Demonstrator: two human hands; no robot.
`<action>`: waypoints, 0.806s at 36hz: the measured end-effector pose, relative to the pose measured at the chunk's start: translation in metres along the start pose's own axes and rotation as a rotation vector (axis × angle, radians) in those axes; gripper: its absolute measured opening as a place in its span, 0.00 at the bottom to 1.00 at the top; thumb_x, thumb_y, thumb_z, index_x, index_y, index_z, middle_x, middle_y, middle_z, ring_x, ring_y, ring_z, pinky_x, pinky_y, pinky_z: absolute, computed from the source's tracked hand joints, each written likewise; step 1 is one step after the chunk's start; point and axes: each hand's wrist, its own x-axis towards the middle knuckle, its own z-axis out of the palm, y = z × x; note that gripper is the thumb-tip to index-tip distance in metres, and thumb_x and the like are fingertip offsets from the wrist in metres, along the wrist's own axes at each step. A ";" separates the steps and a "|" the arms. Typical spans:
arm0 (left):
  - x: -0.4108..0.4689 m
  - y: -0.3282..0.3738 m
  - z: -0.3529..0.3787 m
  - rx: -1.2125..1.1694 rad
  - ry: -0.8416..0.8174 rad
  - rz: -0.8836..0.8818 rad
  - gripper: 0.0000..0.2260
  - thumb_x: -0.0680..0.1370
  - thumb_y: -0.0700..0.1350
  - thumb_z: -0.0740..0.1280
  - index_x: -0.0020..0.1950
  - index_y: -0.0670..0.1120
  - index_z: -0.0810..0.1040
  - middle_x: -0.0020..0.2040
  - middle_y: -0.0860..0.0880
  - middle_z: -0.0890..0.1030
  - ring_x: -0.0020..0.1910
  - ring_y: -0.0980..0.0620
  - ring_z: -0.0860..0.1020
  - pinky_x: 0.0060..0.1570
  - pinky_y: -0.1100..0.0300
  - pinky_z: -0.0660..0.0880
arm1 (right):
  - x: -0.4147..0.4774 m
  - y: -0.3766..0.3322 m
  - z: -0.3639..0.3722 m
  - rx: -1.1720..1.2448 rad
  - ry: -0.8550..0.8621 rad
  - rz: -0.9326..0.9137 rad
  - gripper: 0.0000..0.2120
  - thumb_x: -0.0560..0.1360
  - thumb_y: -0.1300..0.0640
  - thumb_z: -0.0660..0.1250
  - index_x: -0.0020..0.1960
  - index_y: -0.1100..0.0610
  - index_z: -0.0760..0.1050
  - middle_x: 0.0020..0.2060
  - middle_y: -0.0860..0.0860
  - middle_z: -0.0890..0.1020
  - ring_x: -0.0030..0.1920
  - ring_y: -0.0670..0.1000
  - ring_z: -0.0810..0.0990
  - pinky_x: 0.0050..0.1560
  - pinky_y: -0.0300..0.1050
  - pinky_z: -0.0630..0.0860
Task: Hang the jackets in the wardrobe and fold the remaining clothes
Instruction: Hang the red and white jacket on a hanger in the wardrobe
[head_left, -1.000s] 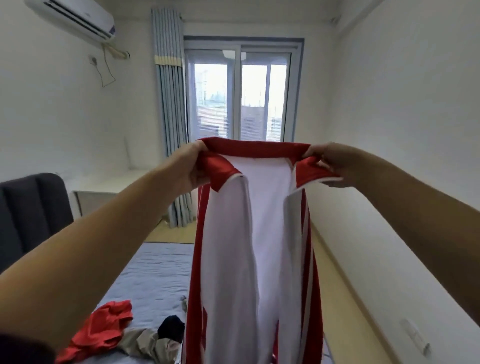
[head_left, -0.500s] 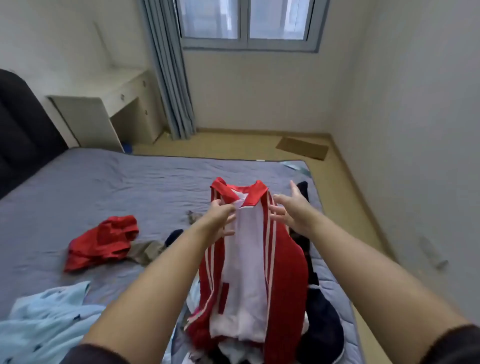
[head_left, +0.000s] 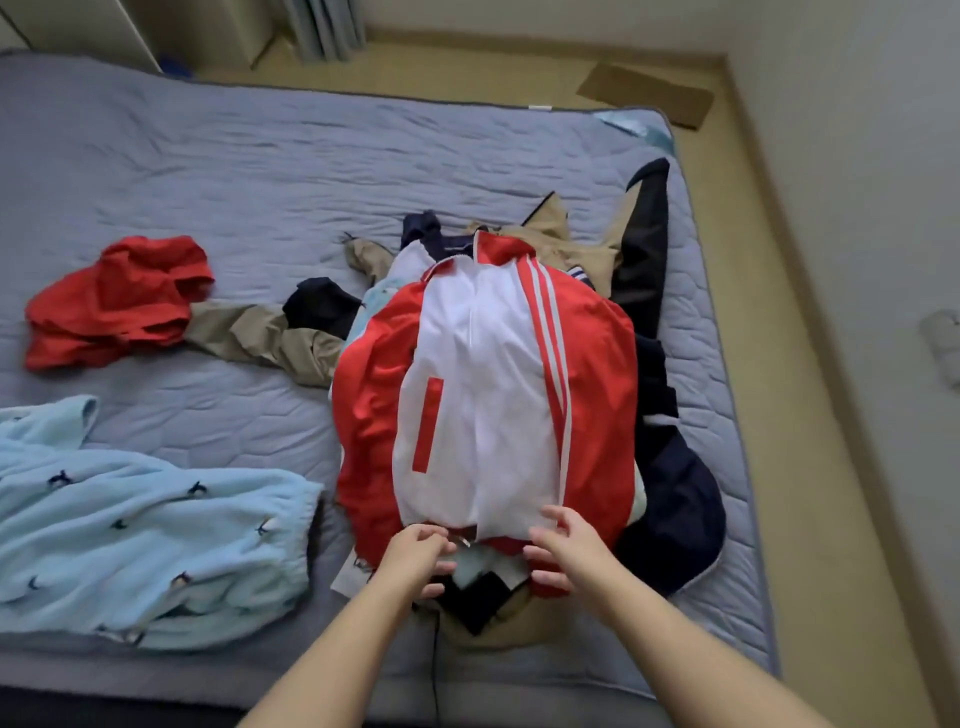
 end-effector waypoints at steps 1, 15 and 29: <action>0.008 -0.009 0.000 -0.015 0.015 -0.020 0.06 0.79 0.38 0.58 0.51 0.46 0.74 0.44 0.47 0.80 0.40 0.50 0.78 0.40 0.58 0.73 | 0.006 0.010 0.003 -0.001 0.002 0.028 0.20 0.79 0.63 0.62 0.69 0.58 0.65 0.54 0.53 0.76 0.52 0.53 0.79 0.43 0.46 0.77; 0.067 -0.030 0.018 -0.658 -0.015 -0.070 0.06 0.79 0.41 0.64 0.55 0.44 0.76 0.48 0.45 0.82 0.47 0.49 0.80 0.48 0.51 0.74 | 0.063 0.036 0.047 0.587 0.062 0.262 0.04 0.78 0.62 0.63 0.45 0.57 0.75 0.39 0.53 0.79 0.40 0.50 0.78 0.44 0.48 0.72; 0.064 -0.026 0.017 -0.865 0.182 0.160 0.04 0.82 0.42 0.60 0.53 0.49 0.73 0.52 0.46 0.79 0.47 0.49 0.79 0.44 0.54 0.76 | 0.057 0.029 0.015 0.811 0.167 -0.016 0.11 0.82 0.60 0.54 0.58 0.56 0.74 0.47 0.55 0.82 0.46 0.55 0.81 0.45 0.48 0.75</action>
